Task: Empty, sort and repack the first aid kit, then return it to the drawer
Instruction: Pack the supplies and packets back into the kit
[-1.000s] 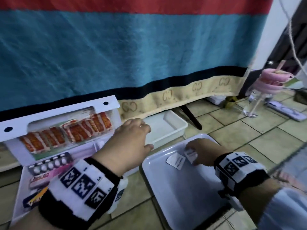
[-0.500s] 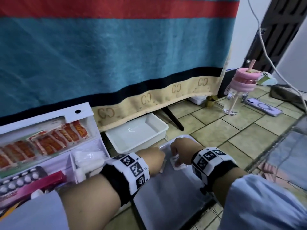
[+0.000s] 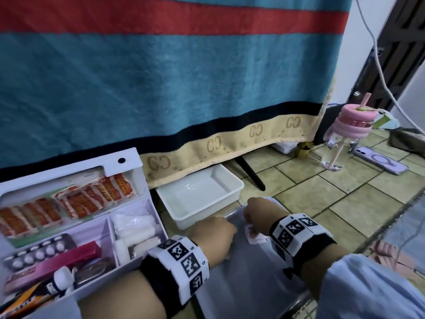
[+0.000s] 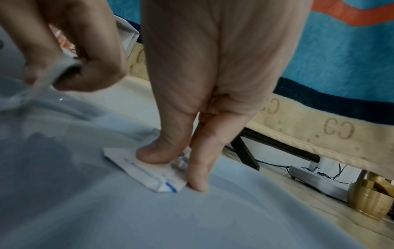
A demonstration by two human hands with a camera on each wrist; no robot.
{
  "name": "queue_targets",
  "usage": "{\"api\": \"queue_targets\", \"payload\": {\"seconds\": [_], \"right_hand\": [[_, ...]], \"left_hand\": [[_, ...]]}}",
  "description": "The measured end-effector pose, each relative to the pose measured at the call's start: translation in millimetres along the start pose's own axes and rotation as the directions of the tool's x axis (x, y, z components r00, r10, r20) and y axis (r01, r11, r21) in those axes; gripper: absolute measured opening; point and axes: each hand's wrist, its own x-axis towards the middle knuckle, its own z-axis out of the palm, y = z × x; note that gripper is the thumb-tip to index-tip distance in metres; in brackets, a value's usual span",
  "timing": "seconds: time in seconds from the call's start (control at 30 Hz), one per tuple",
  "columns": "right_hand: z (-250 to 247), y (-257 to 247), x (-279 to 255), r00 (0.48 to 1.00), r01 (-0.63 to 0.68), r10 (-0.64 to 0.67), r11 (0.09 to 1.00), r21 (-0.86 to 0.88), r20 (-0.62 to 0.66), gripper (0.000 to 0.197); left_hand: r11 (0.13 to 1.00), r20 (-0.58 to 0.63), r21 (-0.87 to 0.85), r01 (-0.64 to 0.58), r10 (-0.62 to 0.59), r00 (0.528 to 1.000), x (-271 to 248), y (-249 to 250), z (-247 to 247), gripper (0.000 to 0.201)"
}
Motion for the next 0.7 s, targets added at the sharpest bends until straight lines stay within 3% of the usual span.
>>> {"api": "queue_targets", "payload": {"seconds": [0.03, 0.07, 0.13, 0.23, 0.33, 0.4, 0.47, 0.57, 0.63, 0.7], "right_hand": [[-1, 1, -1, 0.999, -0.026, 0.03, 0.995, 0.098, -0.042, 0.024], [-2, 2, -3, 0.996, -0.035, 0.042, 0.995, 0.089, -0.074, 0.006], [-6, 6, -8, 0.994, -0.03, 0.038, 0.996, 0.083, -0.101, 0.022], [-31, 2, -25, 0.999, 0.015, -0.011, 0.995, 0.097, -0.042, 0.01], [-65, -23, -31, 0.988, 0.127, -0.105, 0.967, 0.223, -0.11, 0.02], [-84, -54, -26, 0.952, 0.288, -0.215, 0.869, 0.402, -0.216, 0.016], [-97, -94, -23, 0.895, 0.446, -0.366, 0.734, 0.512, -0.256, 0.018], [-106, -145, -12, 0.801, 0.582, -0.499, 0.519, 0.626, -0.332, 0.027], [-112, -166, -6, 0.758, 0.646, -0.486, 0.473, 0.599, -0.435, 0.027], [-120, -178, -3, 0.697, 0.715, -0.417, 0.336, 0.613, -0.584, 0.012]], "left_hand": [[0.998, -0.035, -0.058, 0.002, -0.004, 0.999, -8, -4, -3, 0.026], [0.994, -0.09, -0.11, -0.001, -0.009, 0.996, -17, -10, -5, 0.026], [0.982, -0.208, -0.185, 0.026, -0.065, 0.976, -36, -25, -13, 0.019], [0.945, -0.348, -0.315, 0.094, -0.207, 0.914, -78, -63, -23, 0.012], [0.897, -0.451, -0.373, 0.239, -0.4, 0.798, -123, -110, -24, 0.014], [0.852, -0.487, -0.365, 0.376, -0.519, 0.702, -145, -136, -18, 0.016], [0.822, -0.51, -0.334, 0.461, -0.569, 0.645, -158, -155, -11, 0.013], [0.812, -0.481, -0.301, 0.5, -0.582, 0.656, -169, -171, -4, 0.009], [0.826, -0.45, -0.295, 0.481, -0.564, 0.692, -173, -178, 0, 0.013], [0.838, -0.464, -0.294, 0.459, -0.545, 0.698, -175, -180, 0, 0.015]]}}
